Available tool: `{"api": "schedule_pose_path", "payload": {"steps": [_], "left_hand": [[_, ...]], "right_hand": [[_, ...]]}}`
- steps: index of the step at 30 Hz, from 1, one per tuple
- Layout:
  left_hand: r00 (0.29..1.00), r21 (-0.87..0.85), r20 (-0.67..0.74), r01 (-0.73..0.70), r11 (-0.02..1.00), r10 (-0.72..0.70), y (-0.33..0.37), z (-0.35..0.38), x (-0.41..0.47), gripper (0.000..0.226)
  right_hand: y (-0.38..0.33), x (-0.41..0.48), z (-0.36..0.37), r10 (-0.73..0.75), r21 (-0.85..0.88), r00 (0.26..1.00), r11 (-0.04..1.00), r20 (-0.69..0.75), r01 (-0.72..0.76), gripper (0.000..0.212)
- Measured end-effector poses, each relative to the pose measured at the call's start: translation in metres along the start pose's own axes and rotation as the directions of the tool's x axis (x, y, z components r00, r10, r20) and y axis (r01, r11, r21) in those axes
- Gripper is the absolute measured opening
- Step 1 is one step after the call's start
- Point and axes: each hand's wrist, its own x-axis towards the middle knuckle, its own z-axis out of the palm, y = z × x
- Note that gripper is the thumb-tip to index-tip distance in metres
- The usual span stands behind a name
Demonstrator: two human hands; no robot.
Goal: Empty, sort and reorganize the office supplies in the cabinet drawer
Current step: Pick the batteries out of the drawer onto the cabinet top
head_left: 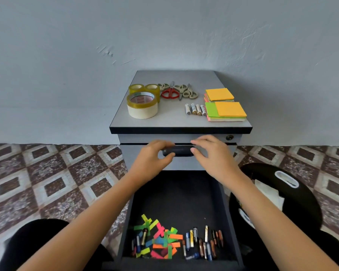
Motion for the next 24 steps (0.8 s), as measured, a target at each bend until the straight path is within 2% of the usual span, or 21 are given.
{"api": "schedule_pose_path", "payload": {"steps": [5,11,19,24], "left_hand": [[0.987,0.028,0.145,0.064,0.998,-0.068,-0.023,0.017,-0.042,0.03],[0.929,0.084,0.32,0.167,0.982,-0.185,-0.049,0.044,-0.087,0.031],[0.818,0.171,0.462,0.297,0.939,-0.343,-0.082,0.079,-0.124,0.033],[0.739,0.277,0.542,0.292,0.915,-0.4,-0.101,0.098,-0.137,0.036]], "right_hand": [[0.007,-0.04,0.024,0.055,0.003,0.989,0.998,0.136,-0.056,0.033],[0.021,-0.081,0.063,0.109,-0.055,0.937,0.994,0.33,-0.097,0.034],[0.046,-0.12,0.113,0.191,-0.123,0.774,0.982,0.604,-0.146,0.036],[0.066,-0.136,0.136,0.258,-0.233,0.639,0.964,0.725,-0.125,0.038]]}}
